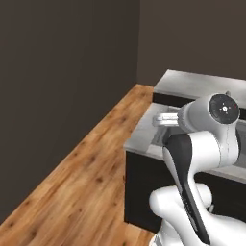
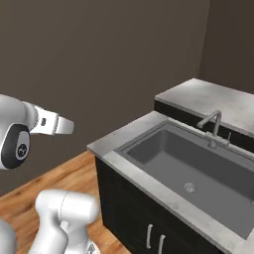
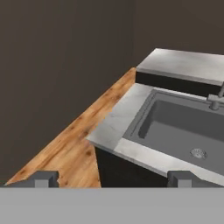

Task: Retrieve the bottle and the shaker from the cabinet and place them next to the mixing bowl on the counter. Then add garlic from the fridge to the mixing bowl.

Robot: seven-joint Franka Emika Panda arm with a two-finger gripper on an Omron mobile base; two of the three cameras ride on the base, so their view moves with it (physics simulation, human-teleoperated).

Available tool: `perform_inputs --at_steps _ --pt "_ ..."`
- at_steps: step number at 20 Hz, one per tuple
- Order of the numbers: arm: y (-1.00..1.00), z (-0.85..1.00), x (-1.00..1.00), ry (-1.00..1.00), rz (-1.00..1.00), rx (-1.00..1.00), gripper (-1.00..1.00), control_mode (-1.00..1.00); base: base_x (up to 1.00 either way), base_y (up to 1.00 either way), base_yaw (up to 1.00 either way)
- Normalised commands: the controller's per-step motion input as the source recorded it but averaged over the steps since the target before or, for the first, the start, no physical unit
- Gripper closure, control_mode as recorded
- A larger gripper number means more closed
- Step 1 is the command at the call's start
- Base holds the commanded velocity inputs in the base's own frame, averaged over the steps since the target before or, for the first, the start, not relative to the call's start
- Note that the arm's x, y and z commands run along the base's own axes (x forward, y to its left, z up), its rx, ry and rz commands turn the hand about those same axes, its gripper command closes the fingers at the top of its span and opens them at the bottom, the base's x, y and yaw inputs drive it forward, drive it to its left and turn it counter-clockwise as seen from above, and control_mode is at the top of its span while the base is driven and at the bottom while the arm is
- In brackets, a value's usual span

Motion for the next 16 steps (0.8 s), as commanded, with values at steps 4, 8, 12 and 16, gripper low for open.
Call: perform_inputs --at_steps 4,8,12,16 --pt "0.0 0.0 0.0 0.0 0.0 0.0 -1.0 1.0 0.81 1.0 -0.14" --pt "0.0 0.0 0.0 0.0 0.0 0.0 -1.0 1.0 0.86 1.0 -0.21" --pt "0.0 0.0 0.0 0.0 0.0 0.0 -1.0 1.0 0.9 1.0 -0.29" --pt "0.0 0.0 0.0 0.0 0.0 0.0 -1.0 1.0 0.99 0.95 -0.47"
